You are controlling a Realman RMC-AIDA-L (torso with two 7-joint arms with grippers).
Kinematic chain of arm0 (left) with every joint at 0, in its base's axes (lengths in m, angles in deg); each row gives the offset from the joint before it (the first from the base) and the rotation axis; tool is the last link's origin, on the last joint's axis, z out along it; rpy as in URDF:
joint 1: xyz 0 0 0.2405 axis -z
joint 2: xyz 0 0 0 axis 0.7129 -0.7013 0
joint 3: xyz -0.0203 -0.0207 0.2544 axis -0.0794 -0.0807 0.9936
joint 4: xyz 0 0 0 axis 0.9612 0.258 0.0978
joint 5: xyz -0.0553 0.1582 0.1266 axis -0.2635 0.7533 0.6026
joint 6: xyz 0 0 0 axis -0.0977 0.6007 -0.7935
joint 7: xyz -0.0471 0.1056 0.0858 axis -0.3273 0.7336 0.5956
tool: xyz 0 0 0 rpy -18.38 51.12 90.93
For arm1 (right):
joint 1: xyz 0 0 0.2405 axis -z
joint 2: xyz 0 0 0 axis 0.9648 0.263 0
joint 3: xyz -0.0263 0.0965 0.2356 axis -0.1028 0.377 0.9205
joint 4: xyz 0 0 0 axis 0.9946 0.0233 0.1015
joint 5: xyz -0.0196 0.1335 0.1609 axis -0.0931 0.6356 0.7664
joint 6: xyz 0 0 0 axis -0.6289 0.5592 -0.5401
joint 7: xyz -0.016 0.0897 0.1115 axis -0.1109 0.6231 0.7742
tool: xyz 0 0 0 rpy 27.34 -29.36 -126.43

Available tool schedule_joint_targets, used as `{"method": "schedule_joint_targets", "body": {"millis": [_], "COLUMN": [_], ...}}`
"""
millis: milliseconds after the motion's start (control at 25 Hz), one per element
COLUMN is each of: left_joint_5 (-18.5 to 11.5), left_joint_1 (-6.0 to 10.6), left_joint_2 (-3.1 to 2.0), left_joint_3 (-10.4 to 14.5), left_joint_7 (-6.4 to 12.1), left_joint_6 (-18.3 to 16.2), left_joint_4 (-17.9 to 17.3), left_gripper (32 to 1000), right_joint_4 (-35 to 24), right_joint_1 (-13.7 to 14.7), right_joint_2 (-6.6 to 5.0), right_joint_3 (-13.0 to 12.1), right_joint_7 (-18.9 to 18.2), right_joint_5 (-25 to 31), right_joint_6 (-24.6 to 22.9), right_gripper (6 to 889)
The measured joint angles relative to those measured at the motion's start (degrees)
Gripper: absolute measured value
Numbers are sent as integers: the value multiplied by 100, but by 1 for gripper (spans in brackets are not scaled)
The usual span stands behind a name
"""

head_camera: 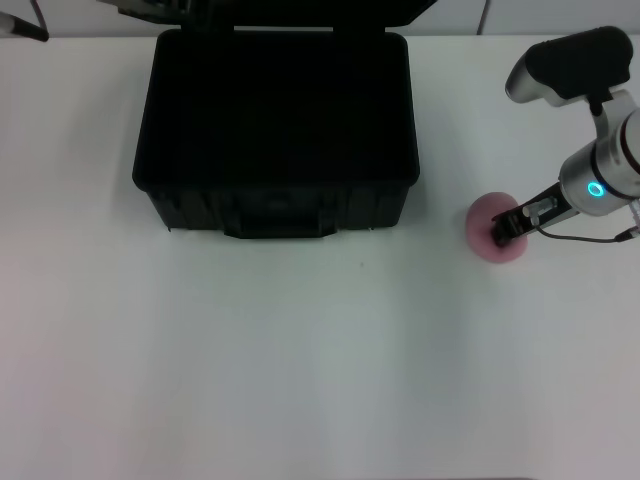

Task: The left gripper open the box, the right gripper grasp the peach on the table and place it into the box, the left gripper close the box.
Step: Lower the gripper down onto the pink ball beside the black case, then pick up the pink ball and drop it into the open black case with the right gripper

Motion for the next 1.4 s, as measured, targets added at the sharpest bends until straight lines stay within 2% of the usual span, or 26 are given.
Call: {"method": "schedule_joint_targets", "body": {"millis": [200,680,800,1040,1400], "left_joint_5": [0,1,7,18,28], "left_joint_1": [-9,-33,-38,-44,-66], "left_joint_2": [0,-9,-9,-9,-9], "left_joint_3": [0,0,0,0,0], "left_joint_7": [0,1,1,1,11], "left_joint_6": [0,0,0,0,0], "left_joint_4": [0,0,0,-1,-10], "left_gripper": [373,373,373,373,373], "right_joint_4": [-11,-311,-422,-610,-1502], "right_joint_1": [0,14,31,49,178], "right_joint_2": [-11,-29,-33,-43,-113], "right_joint_3": [0,39,187,667,864], "right_joint_7": [-2,-88,-180,-475,-683], "right_joint_5": [0,-1,-1,-1,0], "right_joint_6": [-24,-308,-423,-767,-1417], "right_gripper": [159,59,44,39,40]}}
